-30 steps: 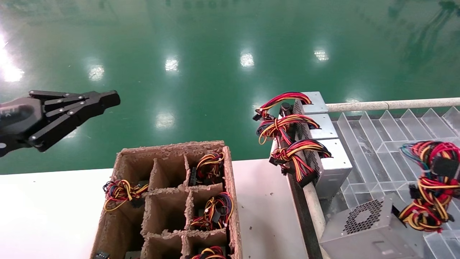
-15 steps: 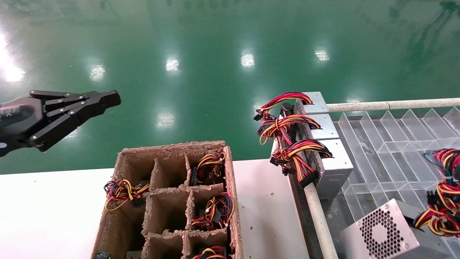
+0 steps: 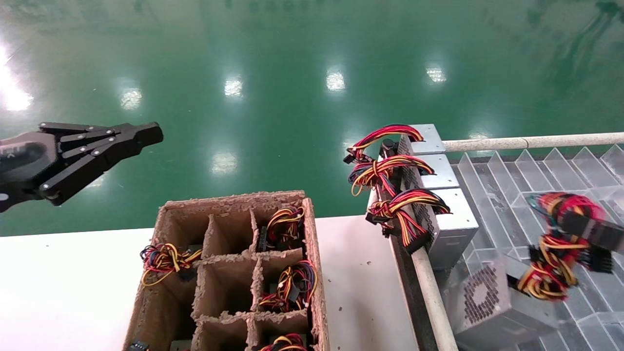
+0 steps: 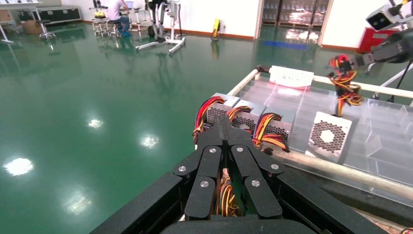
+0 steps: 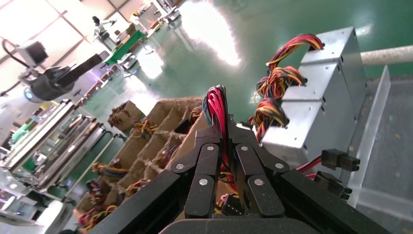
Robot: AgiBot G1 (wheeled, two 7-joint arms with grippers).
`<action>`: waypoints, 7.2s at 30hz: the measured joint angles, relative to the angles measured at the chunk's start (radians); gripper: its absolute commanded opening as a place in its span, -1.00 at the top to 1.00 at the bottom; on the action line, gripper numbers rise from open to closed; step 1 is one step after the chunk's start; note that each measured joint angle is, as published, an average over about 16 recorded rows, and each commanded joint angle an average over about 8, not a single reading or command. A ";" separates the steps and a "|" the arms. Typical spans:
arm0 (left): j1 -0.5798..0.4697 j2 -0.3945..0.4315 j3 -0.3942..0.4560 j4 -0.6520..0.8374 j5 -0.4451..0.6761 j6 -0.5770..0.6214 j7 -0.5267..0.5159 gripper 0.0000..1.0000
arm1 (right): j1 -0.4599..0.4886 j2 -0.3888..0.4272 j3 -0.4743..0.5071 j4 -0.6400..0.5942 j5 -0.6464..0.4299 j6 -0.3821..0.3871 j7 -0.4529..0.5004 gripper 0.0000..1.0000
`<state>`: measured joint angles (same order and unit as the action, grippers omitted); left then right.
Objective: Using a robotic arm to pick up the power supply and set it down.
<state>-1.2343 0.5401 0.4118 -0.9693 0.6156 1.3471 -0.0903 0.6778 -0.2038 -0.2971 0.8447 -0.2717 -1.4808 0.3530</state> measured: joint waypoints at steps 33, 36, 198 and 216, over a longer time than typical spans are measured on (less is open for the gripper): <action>0.000 0.000 0.000 0.000 0.000 0.000 0.000 1.00 | 0.606 -0.301 -0.264 -0.205 -0.402 -0.108 0.071 -1.00; 0.000 0.000 0.000 0.000 0.000 0.000 0.000 1.00 | 0.621 -0.290 -0.283 -0.194 -0.398 -0.109 0.074 -1.00; 0.000 0.000 0.000 0.000 0.000 0.000 0.000 -1.00 | 0.397 -0.407 0.017 0.438 -0.458 -0.015 -0.165 -1.00; 0.000 0.000 0.000 0.000 0.000 0.000 0.000 -1.00 | 0.397 -0.407 0.017 0.438 -0.458 -0.015 -0.165 -1.00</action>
<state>-1.2340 0.5401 0.4117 -0.9691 0.6156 1.3468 -0.0903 1.0752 -0.6107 -0.2805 1.2828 -0.7302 -1.4956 0.1880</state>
